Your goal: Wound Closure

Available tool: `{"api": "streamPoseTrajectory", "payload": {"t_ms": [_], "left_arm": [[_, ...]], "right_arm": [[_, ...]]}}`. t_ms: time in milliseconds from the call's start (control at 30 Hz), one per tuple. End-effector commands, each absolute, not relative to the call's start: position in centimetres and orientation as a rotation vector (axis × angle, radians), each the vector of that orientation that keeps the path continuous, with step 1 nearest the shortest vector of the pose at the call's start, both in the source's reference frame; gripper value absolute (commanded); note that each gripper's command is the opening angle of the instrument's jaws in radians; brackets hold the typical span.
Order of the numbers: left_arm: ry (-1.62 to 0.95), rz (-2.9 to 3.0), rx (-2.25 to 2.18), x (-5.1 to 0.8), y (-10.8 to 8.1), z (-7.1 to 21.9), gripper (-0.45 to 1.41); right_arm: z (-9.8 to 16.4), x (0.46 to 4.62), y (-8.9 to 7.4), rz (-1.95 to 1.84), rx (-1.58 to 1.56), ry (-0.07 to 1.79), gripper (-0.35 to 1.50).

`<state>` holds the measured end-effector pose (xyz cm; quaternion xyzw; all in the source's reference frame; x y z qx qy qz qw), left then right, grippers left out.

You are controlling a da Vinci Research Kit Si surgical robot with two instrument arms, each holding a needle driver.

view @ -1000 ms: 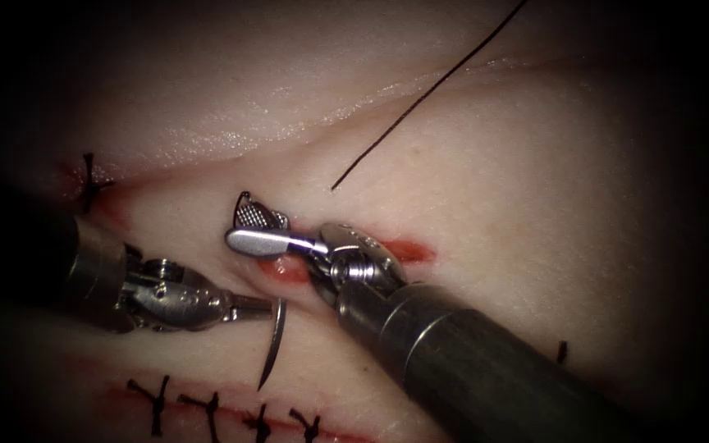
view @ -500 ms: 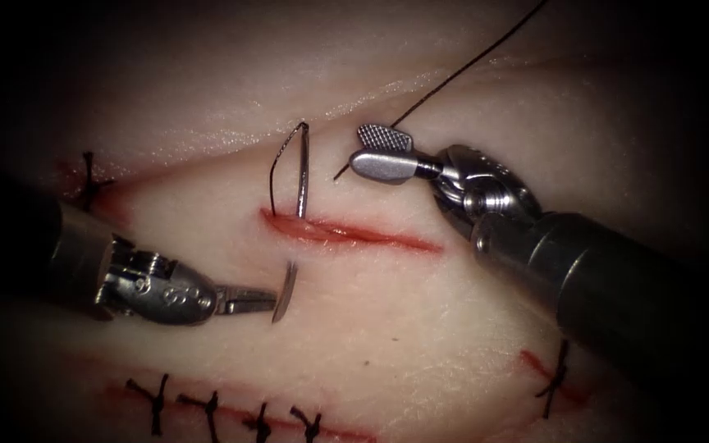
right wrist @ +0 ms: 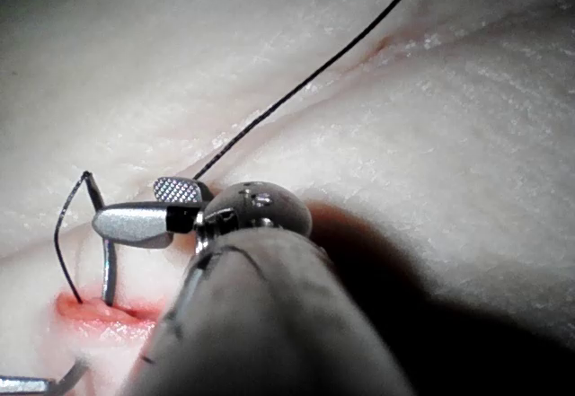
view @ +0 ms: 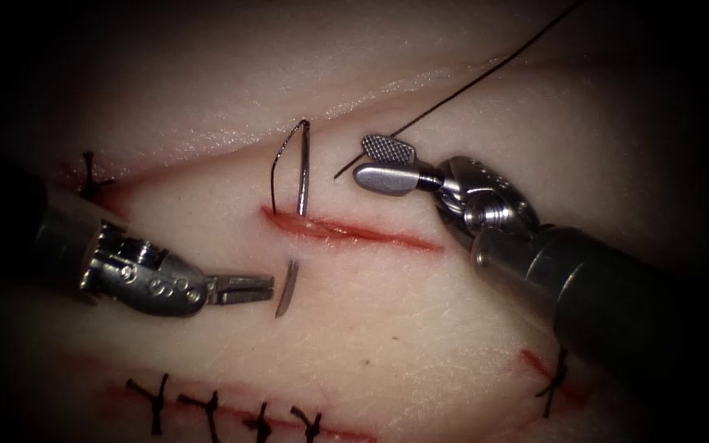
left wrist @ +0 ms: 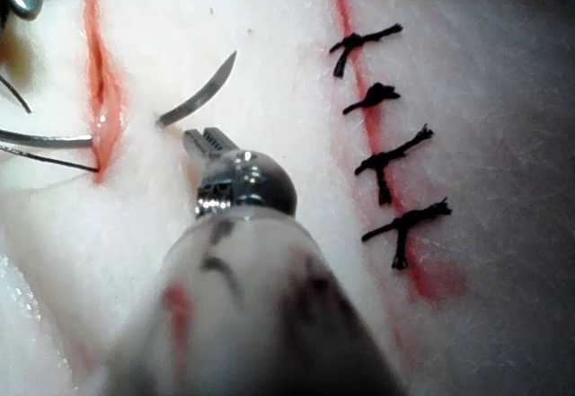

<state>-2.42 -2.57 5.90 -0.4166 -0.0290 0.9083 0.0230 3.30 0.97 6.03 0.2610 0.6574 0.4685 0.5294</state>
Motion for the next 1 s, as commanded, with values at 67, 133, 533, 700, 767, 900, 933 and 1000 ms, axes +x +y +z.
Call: {"api": "streamPoseTrajectory", "payload": {"t_ms": [67, 133, 533, 700, 767, 900, 933, 1000], "left_arm": [[-0.074, 2.839, -1.294, -2.45, -2.66, 5.96, 0.42], [-0.066, 2.851, -1.303, -2.48, -2.65, 5.95, 0.47], [-0.031, 2.873, -1.332, -2.52, -2.55, 5.84, 0.51], [-0.018, 2.879, -1.333, -2.62, -2.55, 5.89, 0.49], [-0.021, 2.877, -1.338, -2.65, -2.53, 5.91, 0.46], [-0.015, 2.891, -1.357, -2.67, -2.48, 5.96, 0.34], [-0.012, 2.895, -1.362, -2.66, -2.46, 5.98, 0.29], [-0.009, 2.901, -1.368, -2.66, -2.44, 5.99, 0.21]], "right_arm": [[6.13, 3.4, 0.89, 1.121, 0.636, 1.565, 1.06], [6.14, 3.4, 0.86, 1.121, 0.639, 1.563, 1.05], [6.16, 3.41, 0.79, 1.127, 0.651, 1.56, 0.84], [6.19, 3.43, 0.74, 1.129, 0.656, 1.555, 0.81], [6.19, 3.44, 0.72, 1.131, 0.659, 1.555, 0.79], [6.2, 3.44, 0.69, 1.131, 0.663, 1.553, 0.78], [6.2, 3.44, 0.68, 1.138, 0.665, 1.55, 0.78], [6.21, 3.44, 0.67, 1.137, 0.664, 1.551, 0.76]]}}
